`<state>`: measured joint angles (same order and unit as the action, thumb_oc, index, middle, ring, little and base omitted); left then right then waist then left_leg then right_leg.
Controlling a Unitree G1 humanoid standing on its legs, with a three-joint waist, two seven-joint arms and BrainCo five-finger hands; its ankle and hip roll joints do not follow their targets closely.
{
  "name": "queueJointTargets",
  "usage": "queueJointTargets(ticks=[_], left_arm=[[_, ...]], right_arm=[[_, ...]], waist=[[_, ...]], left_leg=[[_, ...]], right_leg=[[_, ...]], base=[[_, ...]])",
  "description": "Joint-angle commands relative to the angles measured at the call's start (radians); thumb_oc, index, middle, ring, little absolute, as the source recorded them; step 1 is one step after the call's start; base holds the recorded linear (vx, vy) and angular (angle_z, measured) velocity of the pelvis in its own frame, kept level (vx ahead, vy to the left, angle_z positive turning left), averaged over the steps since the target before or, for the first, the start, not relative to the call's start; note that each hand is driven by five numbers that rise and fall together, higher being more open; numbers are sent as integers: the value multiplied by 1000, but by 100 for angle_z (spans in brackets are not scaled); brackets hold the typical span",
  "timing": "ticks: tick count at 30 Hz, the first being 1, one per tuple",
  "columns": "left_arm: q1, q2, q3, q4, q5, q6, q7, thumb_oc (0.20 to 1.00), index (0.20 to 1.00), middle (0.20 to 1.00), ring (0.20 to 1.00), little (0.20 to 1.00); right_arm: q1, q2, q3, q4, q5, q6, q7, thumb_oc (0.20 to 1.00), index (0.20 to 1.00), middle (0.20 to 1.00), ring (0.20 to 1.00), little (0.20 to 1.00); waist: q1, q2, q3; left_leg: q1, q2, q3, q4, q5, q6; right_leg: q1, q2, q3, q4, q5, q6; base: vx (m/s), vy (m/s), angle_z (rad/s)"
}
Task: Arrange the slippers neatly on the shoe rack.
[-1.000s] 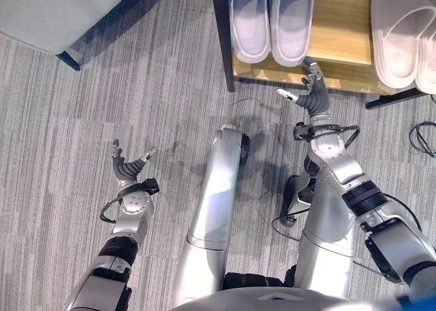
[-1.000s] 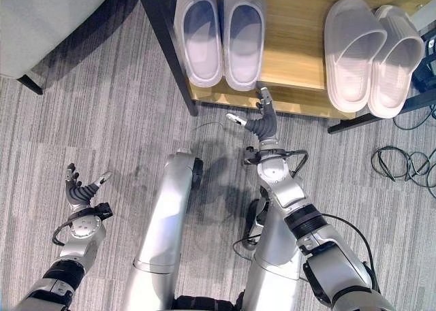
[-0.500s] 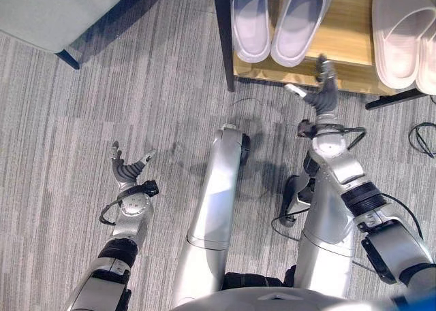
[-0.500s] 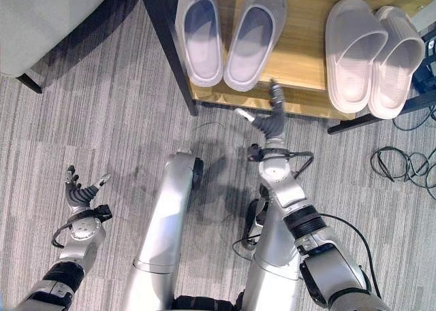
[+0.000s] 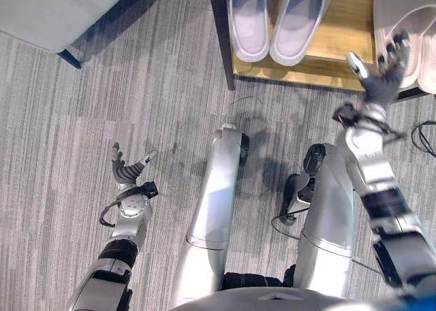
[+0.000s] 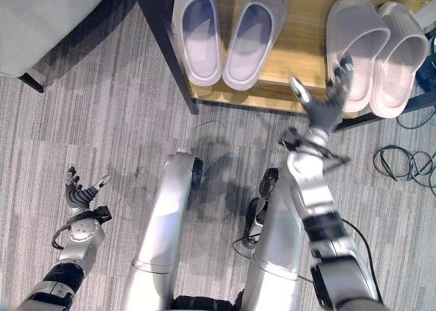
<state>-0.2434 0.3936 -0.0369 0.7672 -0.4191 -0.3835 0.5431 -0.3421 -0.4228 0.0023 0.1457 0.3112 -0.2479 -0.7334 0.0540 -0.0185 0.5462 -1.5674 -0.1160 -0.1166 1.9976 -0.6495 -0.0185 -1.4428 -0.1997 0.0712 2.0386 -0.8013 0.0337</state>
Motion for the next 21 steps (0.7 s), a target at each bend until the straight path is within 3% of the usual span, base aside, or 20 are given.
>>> queueJointTargets(ticks=[1, 4, 5, 8, 9, 12, 13, 16, 18, 19, 21], left_arm=[[-2, 10, -10, 44, 12, -49, -48, 1000, 1000, 1000, 1000, 1000], [-18, 16, 0, 36, 11, -48, -84, 1000, 1000, 1000, 1000, 1000], [9, 13, 3, 43, -5, -46, -113, 1000, 1000, 1000, 1000, 1000], [41, 6, -18, 79, -14, -32, -165, 1000, 1000, 1000, 1000, 1000], [57, -7, -36, 107, -24, -17, -202, 1000, 1000, 1000, 1000, 1000], [85, -27, -61, 177, -10, 6, -243, 1000, 1000, 1000, 1000, 1000], [102, -54, -74, 231, 13, 22, -268, 1000, 1000, 1000, 1000, 1000], [137, -104, -111, 310, 72, 63, -305, 1000, 1000, 1000, 1000, 1000], [166, -128, -125, 336, 104, 79, -313, 1000, 1000, 1000, 1000, 1000], [181, -149, -131, 357, 128, 92, -313, 1000, 1000, 1000, 1000, 1000], [201, -164, -144, 365, 150, 98, -312, 1000, 1000, 1000, 1000, 1000]], right_arm=[[-72, 11, -99, 11, 2, -59, -45, 1000, 1000, 1000, 1000, 1000], [-39, 29, -150, 108, 26, -53, -27, 1000, 1000, 1000, 1000, 1000], [8, 54, -165, 197, 51, -45, -7, 1000, 1000, 1000, 1000, 1000], [32, 100, -180, 383, 155, -60, 32, 1000, 1000, 1000, 1000, 1000], [50, 142, -178, 481, 225, -73, 68, 1000, 1000, 1000, 1000, 1000], [67, 182, -181, 686, 311, -75, 138, 1000, 1000, 1000, 1000, 1000], [88, 207, -170, 792, 335, -64, 181, 1000, 1000, 1000, 1000, 1000], [133, 227, -126, 935, 274, -18, 229, 1000, 1000, 1000, 1000, 1000], [159, 228, -109, 993, 234, 6, 246, 1000, 1000, 1000, 1000, 1000], [179, 230, -121, 1036, 221, 22, 260, 1000, 1000, 1000, 1000, 1000], [212, 236, -120, 1065, 212, 31, 271, 1000, 1000, 1000, 1000, 1000]], waist=[[6, -64, -26], [0, -62, -36], [-3, -59, -98], [4, -60, -129], [9, -65, -151], [24, -71, -175], [31, -74, -196], [48, -79, -256], [55, -76, -277], [57, -71, -313], [55, -67, -345]], left_leg=[[-3, -35, -106, -124, 25, 6], [-3, -4, -116, -216, 107, 11], [2, 20, -125, -284, 152, 14], [139, 62, -132, -451, 203, 12], [238, 79, -132, -568, 223, 11], [415, 94, -134, -750, 268, 10], [537, 98, -125, -884, 301, 8], [754, 111, -145, -1116, 348, 14], [887, 122, -158, -1261, 395, 13], [983, 127, -164, -1410, 460, 6], [1100, 139, -169, -1555, 507, -6]], right_leg=[[55, -42, 99, -103, 298, -43], [72, -66, 43, -212, 317, -29], [81, -83, -6, -297, 327, -21], [204, -82, -72, -472, 348, -25], [291, -72, -101, -586, 352, -27], [461, -55, -150, -782, 367, -36], [576, -45, -177, -923, 389, -33], [789, -29, -226, -1154, 417, -28], [915, -16, -261, -1282, 472, -4], [1004, -9, -298, -1410, 530, -3], [1114, 3, -321, -1538, 566, 3]], base=[[-116, 10, 11], [-79, 7, 9], [-17, -3, 9], [-9, -50, 16], [23, -116, 17], [71, -121, 20], [179, -164, 21], [233, -119, 17], [185, -66, 17], [182, -53, 13], [241, -53, 18]])
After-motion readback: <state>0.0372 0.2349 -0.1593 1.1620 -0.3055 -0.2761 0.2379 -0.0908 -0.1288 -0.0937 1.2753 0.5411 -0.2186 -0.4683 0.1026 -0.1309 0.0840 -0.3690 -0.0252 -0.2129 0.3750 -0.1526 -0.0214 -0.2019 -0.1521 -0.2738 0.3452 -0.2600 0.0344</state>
